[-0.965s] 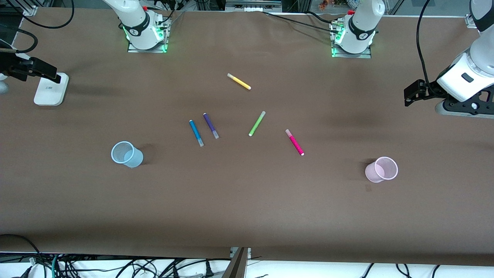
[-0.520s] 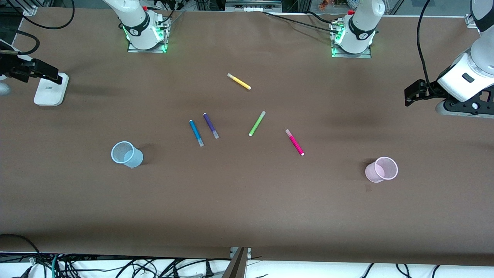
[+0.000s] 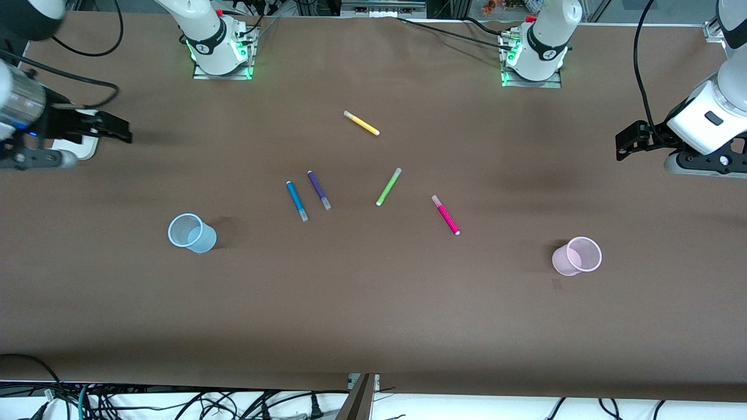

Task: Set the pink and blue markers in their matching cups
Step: 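Lower the right gripper over the blue marker beside the purple one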

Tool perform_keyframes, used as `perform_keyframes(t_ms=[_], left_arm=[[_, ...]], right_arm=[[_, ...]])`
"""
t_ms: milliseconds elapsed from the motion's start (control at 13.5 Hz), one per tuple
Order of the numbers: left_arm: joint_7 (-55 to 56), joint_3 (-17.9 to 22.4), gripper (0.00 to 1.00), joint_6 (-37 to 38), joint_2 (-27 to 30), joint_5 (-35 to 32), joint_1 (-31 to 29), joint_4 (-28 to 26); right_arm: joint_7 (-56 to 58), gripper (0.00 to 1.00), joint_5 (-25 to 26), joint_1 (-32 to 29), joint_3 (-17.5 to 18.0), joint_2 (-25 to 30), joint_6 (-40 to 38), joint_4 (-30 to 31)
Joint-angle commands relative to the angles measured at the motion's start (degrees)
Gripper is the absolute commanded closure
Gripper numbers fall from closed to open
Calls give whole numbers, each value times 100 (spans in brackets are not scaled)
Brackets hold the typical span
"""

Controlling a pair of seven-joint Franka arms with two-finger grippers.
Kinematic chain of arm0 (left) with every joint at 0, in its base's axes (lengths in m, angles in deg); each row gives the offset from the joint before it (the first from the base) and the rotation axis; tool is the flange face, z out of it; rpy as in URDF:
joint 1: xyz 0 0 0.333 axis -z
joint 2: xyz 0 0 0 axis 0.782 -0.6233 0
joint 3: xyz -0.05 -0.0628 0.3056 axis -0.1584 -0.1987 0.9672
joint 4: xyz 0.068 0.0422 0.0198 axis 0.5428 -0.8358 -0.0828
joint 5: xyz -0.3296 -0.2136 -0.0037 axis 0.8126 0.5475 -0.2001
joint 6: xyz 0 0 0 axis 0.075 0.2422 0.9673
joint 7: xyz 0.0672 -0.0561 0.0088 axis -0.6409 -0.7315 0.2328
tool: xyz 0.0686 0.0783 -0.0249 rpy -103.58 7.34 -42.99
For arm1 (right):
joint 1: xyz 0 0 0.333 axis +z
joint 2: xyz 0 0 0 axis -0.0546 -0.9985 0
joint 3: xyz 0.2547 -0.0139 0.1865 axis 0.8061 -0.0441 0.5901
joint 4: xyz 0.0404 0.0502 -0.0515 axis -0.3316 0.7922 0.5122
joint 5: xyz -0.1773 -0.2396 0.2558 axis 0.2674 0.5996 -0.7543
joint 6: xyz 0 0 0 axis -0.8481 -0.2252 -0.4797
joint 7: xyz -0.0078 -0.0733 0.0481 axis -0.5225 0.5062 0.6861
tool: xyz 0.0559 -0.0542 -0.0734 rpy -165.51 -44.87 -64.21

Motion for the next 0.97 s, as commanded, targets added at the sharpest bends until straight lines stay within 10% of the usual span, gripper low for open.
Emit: perform_keyframes(t_ms=[0, 891], left_arm=[[-87, -40, 0, 134, -38, -55, -32, 174], [-35, -76, 0, 134, -38, -55, -32, 174]], right_arm=[[-94, 0, -36, 338, -10, -328, 43, -123], [-155, 0, -282, 1507, -10, -1972, 1590, -53]])
